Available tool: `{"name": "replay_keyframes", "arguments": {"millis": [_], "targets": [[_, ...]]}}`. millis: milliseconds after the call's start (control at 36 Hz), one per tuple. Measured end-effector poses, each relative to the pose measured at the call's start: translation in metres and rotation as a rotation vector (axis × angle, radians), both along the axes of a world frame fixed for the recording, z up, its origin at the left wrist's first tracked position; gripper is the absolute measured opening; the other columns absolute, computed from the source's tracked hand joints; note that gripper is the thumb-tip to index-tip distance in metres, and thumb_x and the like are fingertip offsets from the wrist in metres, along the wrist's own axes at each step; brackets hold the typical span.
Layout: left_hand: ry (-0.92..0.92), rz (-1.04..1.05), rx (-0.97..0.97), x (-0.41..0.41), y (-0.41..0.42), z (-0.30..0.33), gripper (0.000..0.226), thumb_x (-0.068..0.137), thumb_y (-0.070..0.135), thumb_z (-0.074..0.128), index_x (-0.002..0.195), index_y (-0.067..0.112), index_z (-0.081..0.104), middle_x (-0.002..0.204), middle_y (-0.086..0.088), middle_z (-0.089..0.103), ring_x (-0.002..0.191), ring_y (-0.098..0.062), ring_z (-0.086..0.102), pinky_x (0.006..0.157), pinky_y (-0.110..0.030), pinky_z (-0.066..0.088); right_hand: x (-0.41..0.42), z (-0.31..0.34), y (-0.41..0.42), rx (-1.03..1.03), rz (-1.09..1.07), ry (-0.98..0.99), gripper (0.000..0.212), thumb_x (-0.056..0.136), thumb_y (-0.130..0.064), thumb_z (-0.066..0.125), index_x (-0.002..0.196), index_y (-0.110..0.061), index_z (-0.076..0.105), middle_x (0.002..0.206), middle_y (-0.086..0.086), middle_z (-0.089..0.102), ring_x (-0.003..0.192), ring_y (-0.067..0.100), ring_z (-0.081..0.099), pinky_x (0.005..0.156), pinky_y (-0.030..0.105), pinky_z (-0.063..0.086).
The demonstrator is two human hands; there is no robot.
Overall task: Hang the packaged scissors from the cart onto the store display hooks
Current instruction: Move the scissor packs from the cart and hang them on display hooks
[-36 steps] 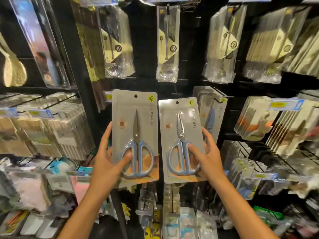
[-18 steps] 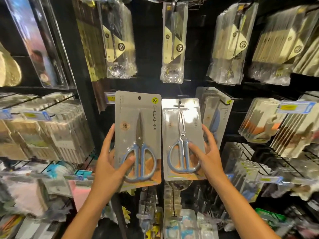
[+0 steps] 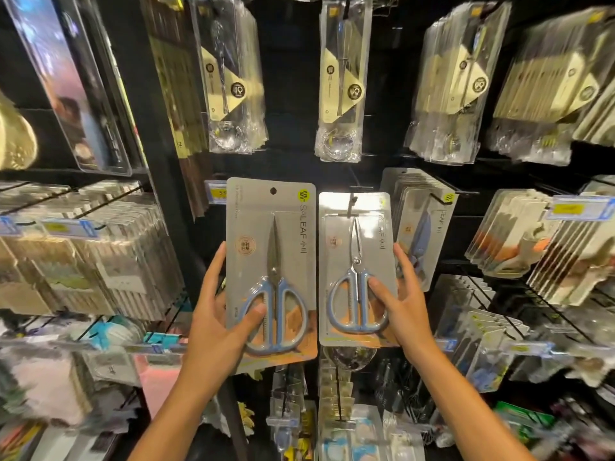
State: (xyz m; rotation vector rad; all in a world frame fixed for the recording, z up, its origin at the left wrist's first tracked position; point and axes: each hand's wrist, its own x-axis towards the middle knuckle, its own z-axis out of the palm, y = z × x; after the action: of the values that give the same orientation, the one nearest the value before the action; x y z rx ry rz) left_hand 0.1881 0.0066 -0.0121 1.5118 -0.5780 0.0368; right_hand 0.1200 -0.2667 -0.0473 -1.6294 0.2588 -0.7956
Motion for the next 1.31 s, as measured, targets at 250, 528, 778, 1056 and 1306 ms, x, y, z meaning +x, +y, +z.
{"name": "replay_keyframes", "arguments": {"millis": [250, 528, 778, 1056, 1306], "targets": [[-0.014, -0.036, -0.017, 0.011, -0.002, 0.007, 0.092, 0.084, 0.014, 0.075, 0.150, 0.057, 0.027, 0.134, 0.015, 0.066, 0.117, -0.013, 0.068, 0.099, -0.046, 0.056, 0.008, -0.010, 0.008, -0.176, -0.004, 0.071, 0.077, 0.102, -0.020, 0.057, 0.156, -0.047, 0.009, 0.122, -0.058, 0.044, 0.118, 0.007, 0.058, 0.096, 0.035, 0.051], [-0.049, -0.045, -0.037, 0.026, -0.016, 0.010, 0.093, 0.084, 0.010, 0.074, 0.150, 0.057, 0.028, 0.137, 0.007, 0.065, 0.116, -0.013, 0.068, 0.085, -0.021, 0.059, 0.031, -0.033, -0.005, -0.263, -0.081, 0.127, 0.081, 0.104, -0.025, 0.054, 0.151, -0.060, -0.001, 0.122, 0.037, 0.053, 0.068, 0.049, 0.059, 0.062, 0.061, 0.054], [-0.100, 0.049, -0.012, 0.034, -0.035, 0.017, 0.093, 0.083, 0.013, 0.075, 0.151, 0.056, 0.028, 0.137, 0.022, 0.062, 0.117, -0.009, 0.067, 0.086, -0.018, 0.057, 0.068, -0.052, -0.046, -0.304, -0.055, 0.135, 0.078, 0.106, -0.025, 0.047, 0.148, -0.066, -0.004, 0.060, 0.005, 0.050, 0.052, 0.034, 0.043, 0.051, 0.038, 0.035], [-0.114, 0.086, -0.029, 0.036, -0.055, 0.021, 0.093, 0.082, 0.012, 0.074, 0.151, 0.056, 0.029, 0.136, 0.026, 0.061, 0.120, -0.007, 0.065, 0.089, -0.019, 0.057, 0.117, -0.055, -0.074, -0.374, -0.047, 0.175, 0.075, 0.108, -0.027, 0.042, 0.149, -0.061, -0.011, 0.077, 0.022, 0.062, 0.049, 0.026, 0.042, 0.050, 0.039, 0.034], [-0.136, 0.132, -0.051, 0.037, -0.060, 0.024, 0.093, 0.082, 0.009, 0.073, 0.152, 0.054, 0.029, 0.138, 0.018, 0.062, 0.122, -0.009, 0.065, 0.094, -0.025, 0.057, 0.163, -0.058, -0.097, -0.399, -0.045, 0.304, 0.075, 0.109, -0.025, 0.039, 0.154, -0.047, -0.018, 0.056, 0.013, 0.050, 0.047, 0.027, 0.044, 0.047, 0.035, 0.032]]}}
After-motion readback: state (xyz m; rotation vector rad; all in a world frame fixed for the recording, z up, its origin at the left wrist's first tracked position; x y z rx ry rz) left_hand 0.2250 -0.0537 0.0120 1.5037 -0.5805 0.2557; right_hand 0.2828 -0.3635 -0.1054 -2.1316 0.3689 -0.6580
